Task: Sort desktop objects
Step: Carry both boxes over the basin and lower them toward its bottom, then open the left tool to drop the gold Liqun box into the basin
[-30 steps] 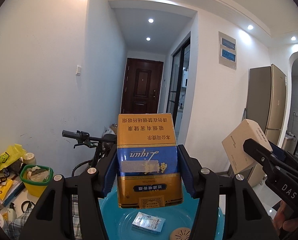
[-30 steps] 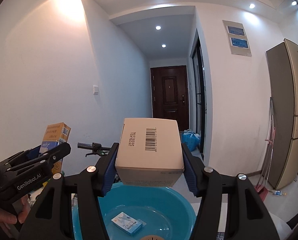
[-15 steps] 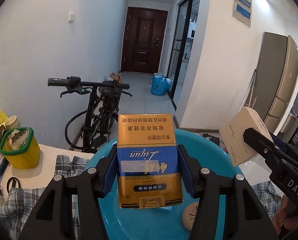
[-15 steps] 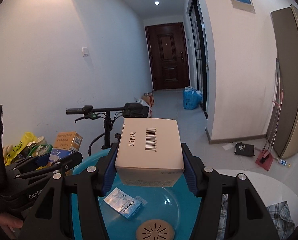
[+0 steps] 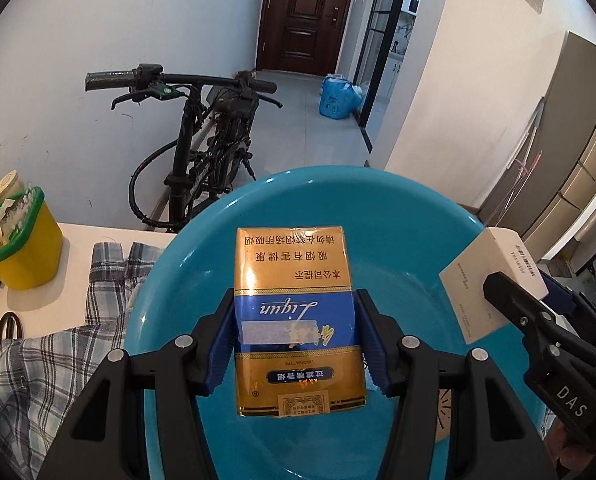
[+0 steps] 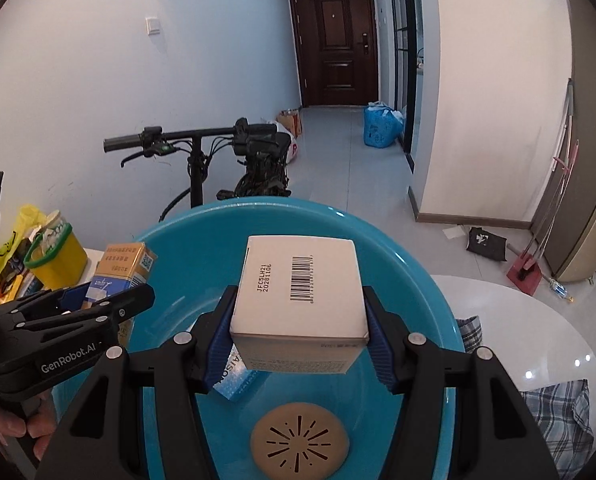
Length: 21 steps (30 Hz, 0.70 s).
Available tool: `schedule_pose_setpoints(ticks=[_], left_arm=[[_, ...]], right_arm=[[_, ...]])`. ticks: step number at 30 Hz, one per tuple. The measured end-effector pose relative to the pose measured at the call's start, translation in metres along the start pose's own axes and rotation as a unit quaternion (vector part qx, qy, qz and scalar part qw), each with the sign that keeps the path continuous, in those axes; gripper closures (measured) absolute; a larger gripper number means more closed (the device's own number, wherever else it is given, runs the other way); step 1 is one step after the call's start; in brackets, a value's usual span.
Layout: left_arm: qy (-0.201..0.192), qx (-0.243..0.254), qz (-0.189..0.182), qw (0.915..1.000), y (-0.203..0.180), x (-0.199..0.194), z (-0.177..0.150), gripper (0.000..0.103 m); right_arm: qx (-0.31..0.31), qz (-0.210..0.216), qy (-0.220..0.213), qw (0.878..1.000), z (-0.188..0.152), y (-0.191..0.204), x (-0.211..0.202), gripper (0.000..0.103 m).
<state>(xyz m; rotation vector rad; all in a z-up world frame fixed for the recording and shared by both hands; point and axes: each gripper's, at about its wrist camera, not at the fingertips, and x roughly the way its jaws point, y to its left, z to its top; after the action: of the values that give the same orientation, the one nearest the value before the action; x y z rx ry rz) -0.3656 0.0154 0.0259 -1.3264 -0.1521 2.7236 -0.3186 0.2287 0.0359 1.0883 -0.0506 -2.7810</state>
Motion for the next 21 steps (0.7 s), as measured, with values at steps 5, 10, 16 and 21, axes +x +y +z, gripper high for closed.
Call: schedule_pose_setpoints(ticks=[5,10,16,21], left_arm=[[0.033,0.011,0.017,0.9993,-0.003,0.015,-0.004,0.045],[0.048,0.012,0.021,0.9986,-0.002,0.020,-0.007,0.045],[0.061,0.013,0.024,0.9977,-0.001,0.028,-0.008,0.045],[0.071,0.016,0.025,0.9970,-0.002,0.033,-0.009,0.045]], right_arm=[[-0.007,-0.002,0.029,1.000,-0.006,-0.001,0.012,0.046],[-0.003,0.004,0.032,0.999,-0.007,-0.005,0.013,0.046],[-0.003,0.012,0.047,0.999,-0.008,-0.003,0.020,0.046],[-0.007,0.013,0.051,0.999,-0.008,-0.001,0.023,0.046]])
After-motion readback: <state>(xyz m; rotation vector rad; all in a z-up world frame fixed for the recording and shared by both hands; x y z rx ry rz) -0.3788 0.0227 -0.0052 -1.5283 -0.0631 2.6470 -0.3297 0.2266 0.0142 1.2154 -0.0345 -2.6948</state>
